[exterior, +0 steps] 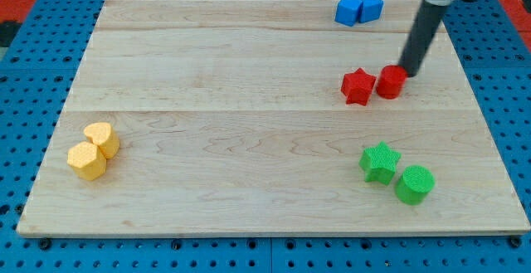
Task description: Move the red blocks bottom center of the board
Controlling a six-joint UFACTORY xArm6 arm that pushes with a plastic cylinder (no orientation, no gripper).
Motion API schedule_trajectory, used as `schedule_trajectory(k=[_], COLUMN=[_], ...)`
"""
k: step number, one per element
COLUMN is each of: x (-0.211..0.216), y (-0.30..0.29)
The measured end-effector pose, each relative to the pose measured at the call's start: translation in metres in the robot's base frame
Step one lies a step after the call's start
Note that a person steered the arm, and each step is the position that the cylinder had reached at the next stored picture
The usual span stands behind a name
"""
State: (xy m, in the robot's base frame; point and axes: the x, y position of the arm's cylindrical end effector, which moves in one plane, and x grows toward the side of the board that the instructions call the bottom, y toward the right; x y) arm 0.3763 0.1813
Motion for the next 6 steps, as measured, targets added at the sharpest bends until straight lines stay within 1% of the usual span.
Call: schedule_trajectory(k=[1,2,3,4,5,6], x=[0.004,-0.005,0.023,0.044,0.001,-0.031], y=[-0.047,0.0,0.047,0.0,-0.056,-0.078])
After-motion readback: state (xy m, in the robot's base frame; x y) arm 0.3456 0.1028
